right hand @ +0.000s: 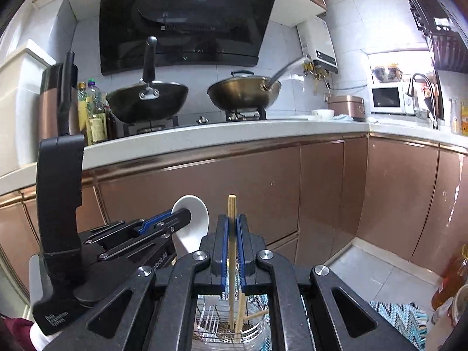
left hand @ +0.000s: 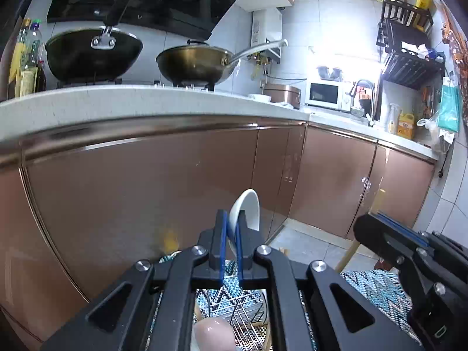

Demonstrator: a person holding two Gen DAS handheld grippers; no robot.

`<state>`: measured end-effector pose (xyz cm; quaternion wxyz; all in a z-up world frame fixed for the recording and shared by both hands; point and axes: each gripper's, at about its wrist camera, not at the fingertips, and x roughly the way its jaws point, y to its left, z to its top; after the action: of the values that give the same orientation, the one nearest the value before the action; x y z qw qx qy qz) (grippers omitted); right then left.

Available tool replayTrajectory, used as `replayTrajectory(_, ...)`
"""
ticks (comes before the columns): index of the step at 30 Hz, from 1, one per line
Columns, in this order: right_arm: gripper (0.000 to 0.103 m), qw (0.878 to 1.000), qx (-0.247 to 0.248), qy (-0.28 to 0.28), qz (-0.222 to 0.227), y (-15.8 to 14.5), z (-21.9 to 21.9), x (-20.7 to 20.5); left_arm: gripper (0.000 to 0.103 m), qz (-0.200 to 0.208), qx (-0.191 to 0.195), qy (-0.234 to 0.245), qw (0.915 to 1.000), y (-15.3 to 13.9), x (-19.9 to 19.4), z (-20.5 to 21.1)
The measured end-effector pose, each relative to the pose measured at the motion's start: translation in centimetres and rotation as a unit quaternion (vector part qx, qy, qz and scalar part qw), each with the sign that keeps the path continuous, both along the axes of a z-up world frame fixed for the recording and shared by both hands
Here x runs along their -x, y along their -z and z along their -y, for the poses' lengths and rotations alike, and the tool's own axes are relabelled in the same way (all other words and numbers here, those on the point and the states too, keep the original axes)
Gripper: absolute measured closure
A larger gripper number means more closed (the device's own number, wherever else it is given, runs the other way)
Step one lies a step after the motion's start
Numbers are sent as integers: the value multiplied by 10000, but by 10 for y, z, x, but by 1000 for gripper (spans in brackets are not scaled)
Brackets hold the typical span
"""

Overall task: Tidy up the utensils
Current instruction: 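Lift the white spoon and chopstick and carry them over the holder, then lower the spoon and chopstick into the holder and open both tools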

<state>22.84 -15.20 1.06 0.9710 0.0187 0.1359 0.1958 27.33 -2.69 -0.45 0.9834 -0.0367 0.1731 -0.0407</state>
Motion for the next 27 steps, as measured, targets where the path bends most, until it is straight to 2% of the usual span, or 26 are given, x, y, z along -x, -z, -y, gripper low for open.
replayTrajectory(3,97,9998,-116,46,-160,15,6,-4,98,15,-99,-81,9999,15,-3,4)
replayTrajectory(8,94,9988,-306,140,-351,30,12,-2,94,-128,37,-70,9999,32,-4,3)
replayTrajectory(10,84,9986,-353,185,-355,30,15,1,93,-181,89,-82,9998,35,-4,1)
replayTrajectory(12,78,9982,-425,215,-357,28,19,5,88,-250,225,-33,9994,36,-2,-2)
replayTrajectory(17,72,9977,-492,306,-338,20,26,19,76,-192,296,-23,9994,28,10,-7)
replayTrajectory(27,70,9975,-469,462,-275,5,43,69,66,-245,442,103,9987,1,75,-27)
